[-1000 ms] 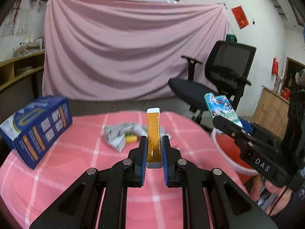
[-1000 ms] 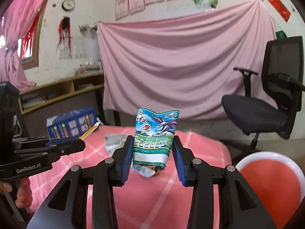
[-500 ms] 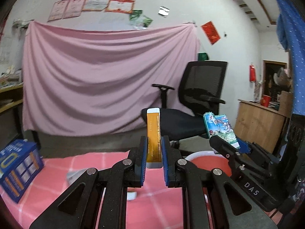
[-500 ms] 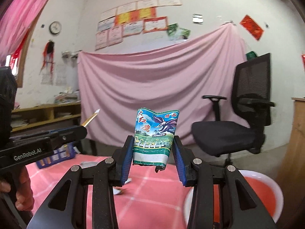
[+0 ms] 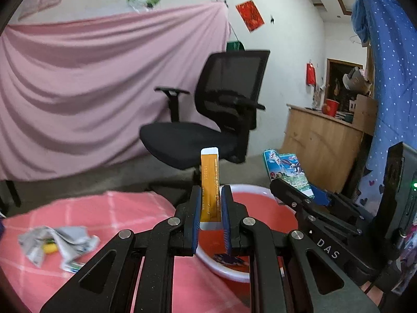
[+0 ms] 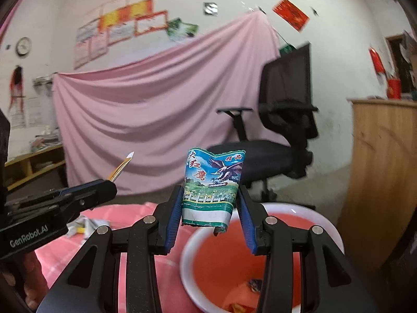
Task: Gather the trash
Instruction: 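Carry strip and wrapper over the red bucket and open both grippers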
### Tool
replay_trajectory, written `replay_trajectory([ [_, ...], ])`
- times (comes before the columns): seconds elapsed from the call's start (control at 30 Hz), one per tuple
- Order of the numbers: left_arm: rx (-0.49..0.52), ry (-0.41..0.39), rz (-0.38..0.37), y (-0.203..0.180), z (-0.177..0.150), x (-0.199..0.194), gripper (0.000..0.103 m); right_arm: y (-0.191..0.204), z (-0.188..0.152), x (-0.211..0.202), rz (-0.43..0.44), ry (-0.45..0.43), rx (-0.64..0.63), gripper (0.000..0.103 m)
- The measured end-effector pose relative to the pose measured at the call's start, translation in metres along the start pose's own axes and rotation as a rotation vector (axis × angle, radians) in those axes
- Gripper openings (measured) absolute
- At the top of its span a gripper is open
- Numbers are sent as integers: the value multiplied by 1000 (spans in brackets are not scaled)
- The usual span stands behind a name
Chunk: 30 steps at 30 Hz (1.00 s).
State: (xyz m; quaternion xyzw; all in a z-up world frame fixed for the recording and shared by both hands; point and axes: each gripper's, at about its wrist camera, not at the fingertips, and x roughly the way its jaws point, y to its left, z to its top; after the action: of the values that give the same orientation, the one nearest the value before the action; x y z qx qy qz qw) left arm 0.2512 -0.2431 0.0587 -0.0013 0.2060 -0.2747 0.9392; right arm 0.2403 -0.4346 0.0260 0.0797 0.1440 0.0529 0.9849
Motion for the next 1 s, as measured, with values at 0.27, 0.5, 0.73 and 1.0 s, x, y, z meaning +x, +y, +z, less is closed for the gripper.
replay_trajectory([
  [0.27,-79,152,-64,-1,-5,50,12,-25,-14,22,-63,156,92,40],
  [0.5,-164,279,-103,9,-15,80,12,-30,-20,30,-76,218,114,42],
  [0.73,-204,339,-107,17,-23,92,14,-34,-24,42,-88,267,117,49],
  [1.0,-245,325,-70,29,-24,85,25,-39,-25,47,-110,282,129,55],
])
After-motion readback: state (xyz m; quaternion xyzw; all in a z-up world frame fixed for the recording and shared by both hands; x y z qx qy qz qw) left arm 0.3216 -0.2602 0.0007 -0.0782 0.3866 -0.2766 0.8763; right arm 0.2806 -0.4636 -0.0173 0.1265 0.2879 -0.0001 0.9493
